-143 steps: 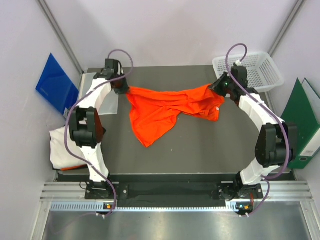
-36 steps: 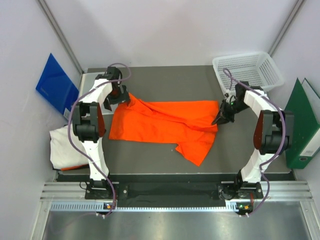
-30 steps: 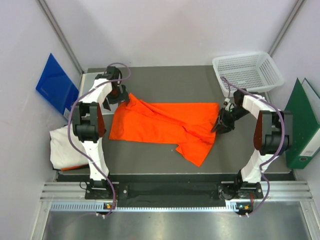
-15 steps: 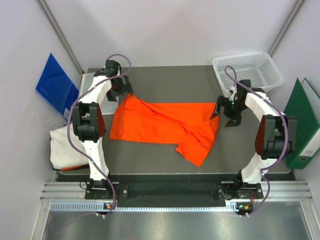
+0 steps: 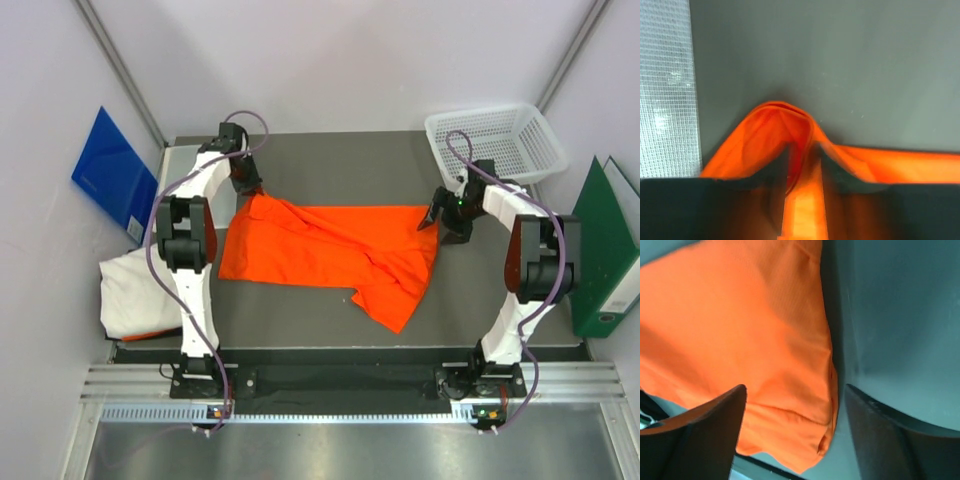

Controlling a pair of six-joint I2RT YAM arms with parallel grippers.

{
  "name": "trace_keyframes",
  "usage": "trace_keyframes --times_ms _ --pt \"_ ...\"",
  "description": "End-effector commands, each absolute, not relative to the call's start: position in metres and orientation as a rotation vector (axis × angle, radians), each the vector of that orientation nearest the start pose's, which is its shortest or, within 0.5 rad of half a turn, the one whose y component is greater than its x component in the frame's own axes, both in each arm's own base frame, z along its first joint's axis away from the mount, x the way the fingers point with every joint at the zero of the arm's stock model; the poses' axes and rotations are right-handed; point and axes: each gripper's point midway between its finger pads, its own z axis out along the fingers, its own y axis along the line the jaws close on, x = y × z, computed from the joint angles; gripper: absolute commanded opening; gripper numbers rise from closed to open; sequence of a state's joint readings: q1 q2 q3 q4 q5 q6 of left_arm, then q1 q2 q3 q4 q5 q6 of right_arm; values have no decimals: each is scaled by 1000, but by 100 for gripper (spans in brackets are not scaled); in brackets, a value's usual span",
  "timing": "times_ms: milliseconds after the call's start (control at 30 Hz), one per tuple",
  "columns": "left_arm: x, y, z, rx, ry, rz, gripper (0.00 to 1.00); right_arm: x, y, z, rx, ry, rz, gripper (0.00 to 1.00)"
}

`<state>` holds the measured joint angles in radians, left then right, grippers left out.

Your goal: Fold and stack the t-shirts

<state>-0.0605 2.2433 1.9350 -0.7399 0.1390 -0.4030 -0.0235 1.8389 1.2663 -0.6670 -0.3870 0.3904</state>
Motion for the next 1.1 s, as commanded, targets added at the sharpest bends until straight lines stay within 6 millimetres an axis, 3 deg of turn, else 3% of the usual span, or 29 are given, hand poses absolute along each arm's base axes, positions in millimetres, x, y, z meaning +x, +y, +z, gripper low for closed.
trace_keyframes --times_ms 0,67,100,133,200,233,500,667,700,733,933,1033,1067 --pt "543 -80 84 -379 2547 -410 0 400 78 66 459 2673 655 69" --pt "548 -77 83 -389 2546 -387 0 402 80 63 467 2670 662 55" --pt "547 -74 86 -398 2546 -369 0 405 81 63 459 2657 662 35" --pt "550 -71 90 -404 2532 -356 0 406 80 64 460 2650 661 25" --pt "553 -63 101 -424 2498 -320 0 410 77 68 469 2627 630 7" --pt "557 -60 106 -428 2470 -316 0 411 75 69 469 2619 619 5" --pt "573 -34 131 -450 2363 -249 0 429 58 87 482 2524 490 0" --pt "576 -24 122 -481 2366 -246 0 445 54 91 503 2478 468 0" --pt "575 -12 120 -510 2366 -236 0 445 66 90 474 2488 475 0" --pt "575 -9 118 -519 2369 -232 0 448 66 89 485 2485 472 0" --pt "574 -3 104 -540 2389 -245 0 476 68 93 504 2430 444 3" --pt "576 -7 95 -536 2410 -275 0 478 70 87 521 2453 436 14" --pt "576 -9 93 -532 2421 -283 16 478 69 86 526 2462 421 31"
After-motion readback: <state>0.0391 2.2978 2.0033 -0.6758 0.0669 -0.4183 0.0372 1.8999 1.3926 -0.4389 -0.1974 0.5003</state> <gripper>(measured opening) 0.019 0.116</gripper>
